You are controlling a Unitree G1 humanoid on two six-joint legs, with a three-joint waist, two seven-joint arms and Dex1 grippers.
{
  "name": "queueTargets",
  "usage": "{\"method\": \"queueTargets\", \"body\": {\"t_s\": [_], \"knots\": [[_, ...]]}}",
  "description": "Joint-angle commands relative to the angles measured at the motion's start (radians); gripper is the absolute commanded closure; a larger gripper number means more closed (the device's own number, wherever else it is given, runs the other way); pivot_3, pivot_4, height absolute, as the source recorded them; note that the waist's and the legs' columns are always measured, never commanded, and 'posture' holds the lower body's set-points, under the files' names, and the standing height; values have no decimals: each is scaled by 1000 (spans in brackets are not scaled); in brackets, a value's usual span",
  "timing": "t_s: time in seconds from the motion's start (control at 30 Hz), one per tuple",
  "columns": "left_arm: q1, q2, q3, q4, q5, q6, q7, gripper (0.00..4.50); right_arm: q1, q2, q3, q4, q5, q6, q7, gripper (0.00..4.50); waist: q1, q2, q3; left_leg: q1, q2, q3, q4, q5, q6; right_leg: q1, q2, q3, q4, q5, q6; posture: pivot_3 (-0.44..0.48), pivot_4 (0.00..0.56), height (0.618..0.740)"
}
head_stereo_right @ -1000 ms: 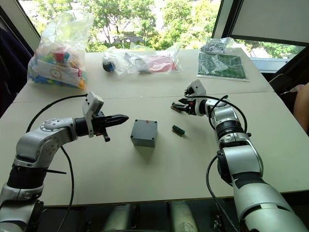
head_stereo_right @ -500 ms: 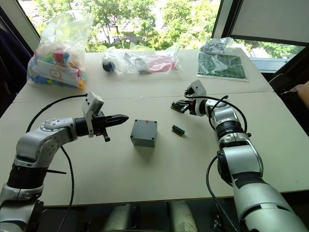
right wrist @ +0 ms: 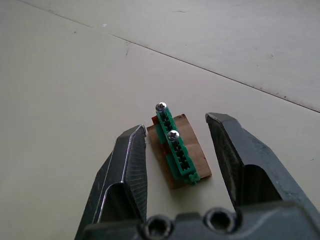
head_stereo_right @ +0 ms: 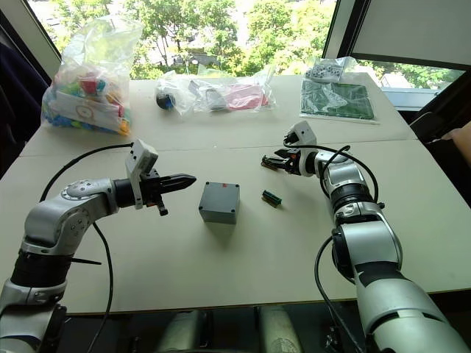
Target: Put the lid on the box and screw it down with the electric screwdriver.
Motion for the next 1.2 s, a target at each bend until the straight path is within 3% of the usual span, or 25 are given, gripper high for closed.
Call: {"method": "queueTargets", "body": {"t_s": [0.03,0.3,0.4,0.5,0.53,1.2], "knots": [[-11,5,12,-24,-4,-13,-5,4500,-5,-15,-14,-29,11,-8,6,2573,0,0,0,0,0,0,0,0,0,0,0,0,0,0,0,0,150,740],[-7,5,16,-30,-6,-11,-1,4500,1,-11,-3,-23,0,-11,9,2573,0,0,0,0,0,0,0,0,0,0,0,0,0,0,0,0,150,740],[-5,5,17,-31,-8,-10,0,4500,1,-11,-4,-21,-1,-12,7,3192,0,0,0,0,0,0,0,0,0,0,0,0,0,0,0,0,150,740],[-4,5,17,-31,-7,-11,0,4500,0,-11,-9,-20,1,-9,4,4303,0,0,0,0,0,0,0,0,0,0,0,0,0,0,0,0,150,740],[-3,5,17,-31,-7,-11,0,4500,0,-12,-8,-20,-1,-11,3,4406,0,0,0,0,0,0,0,0,0,0,0,0,0,0,0,0,150,740],[-9,5,21,-24,-16,-9,-8,4500,18,-54,-56,-156,62,76,18,4406,-1,0,0,0,0,0,0,0,0,0,0,0,0,0,0,0,150,740]]}}
